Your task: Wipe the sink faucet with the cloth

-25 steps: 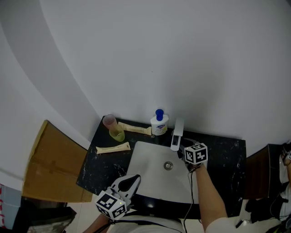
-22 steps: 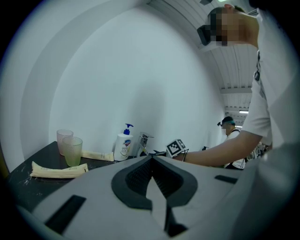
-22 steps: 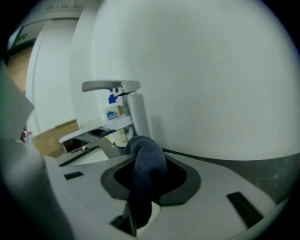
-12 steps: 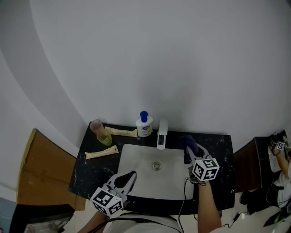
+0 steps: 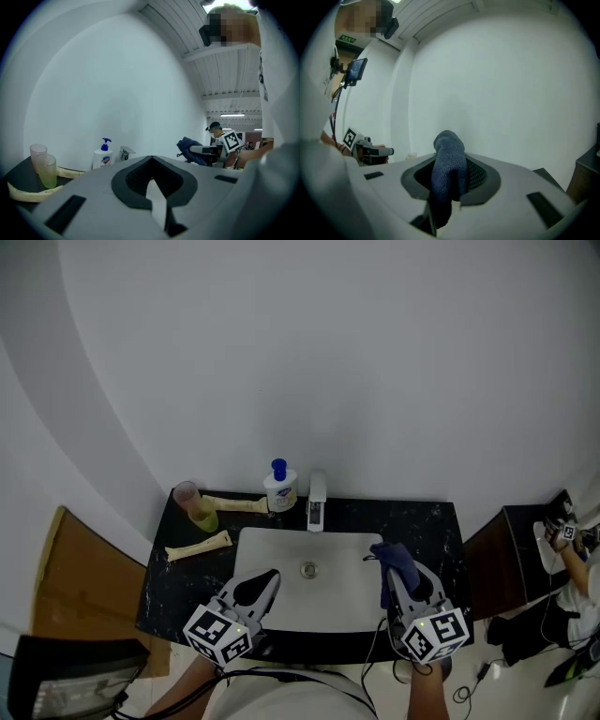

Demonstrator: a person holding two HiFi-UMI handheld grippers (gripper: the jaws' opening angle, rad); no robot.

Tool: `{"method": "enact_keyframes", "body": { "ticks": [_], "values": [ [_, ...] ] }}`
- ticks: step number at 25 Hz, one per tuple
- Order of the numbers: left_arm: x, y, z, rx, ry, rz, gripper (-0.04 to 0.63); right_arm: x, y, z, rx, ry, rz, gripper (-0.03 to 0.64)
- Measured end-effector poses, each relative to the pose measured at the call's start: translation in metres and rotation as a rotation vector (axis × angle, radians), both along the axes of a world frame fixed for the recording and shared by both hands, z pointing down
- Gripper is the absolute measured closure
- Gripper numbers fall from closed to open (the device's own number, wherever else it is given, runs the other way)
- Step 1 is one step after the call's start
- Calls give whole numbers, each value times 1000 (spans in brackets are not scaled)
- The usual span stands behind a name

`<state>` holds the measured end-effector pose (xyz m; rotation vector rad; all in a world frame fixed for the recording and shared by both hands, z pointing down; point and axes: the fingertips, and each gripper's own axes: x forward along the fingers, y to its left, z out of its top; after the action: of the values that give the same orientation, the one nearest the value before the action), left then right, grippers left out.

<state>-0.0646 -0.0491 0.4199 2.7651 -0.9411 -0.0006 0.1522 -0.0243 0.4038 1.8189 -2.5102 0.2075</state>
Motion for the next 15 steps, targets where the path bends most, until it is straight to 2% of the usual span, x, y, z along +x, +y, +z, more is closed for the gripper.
{"method": "enact_keyframes", "body": {
  "ticks": [5, 15],
  "values": [
    [-13, 7, -4, 12, 14, -20, 594, -12, 35, -13, 36, 64, 13, 509],
    [-17, 16, -16, 39, 16, -30, 594, -29, 30, -19, 64, 86, -21, 509]
  ]
}}
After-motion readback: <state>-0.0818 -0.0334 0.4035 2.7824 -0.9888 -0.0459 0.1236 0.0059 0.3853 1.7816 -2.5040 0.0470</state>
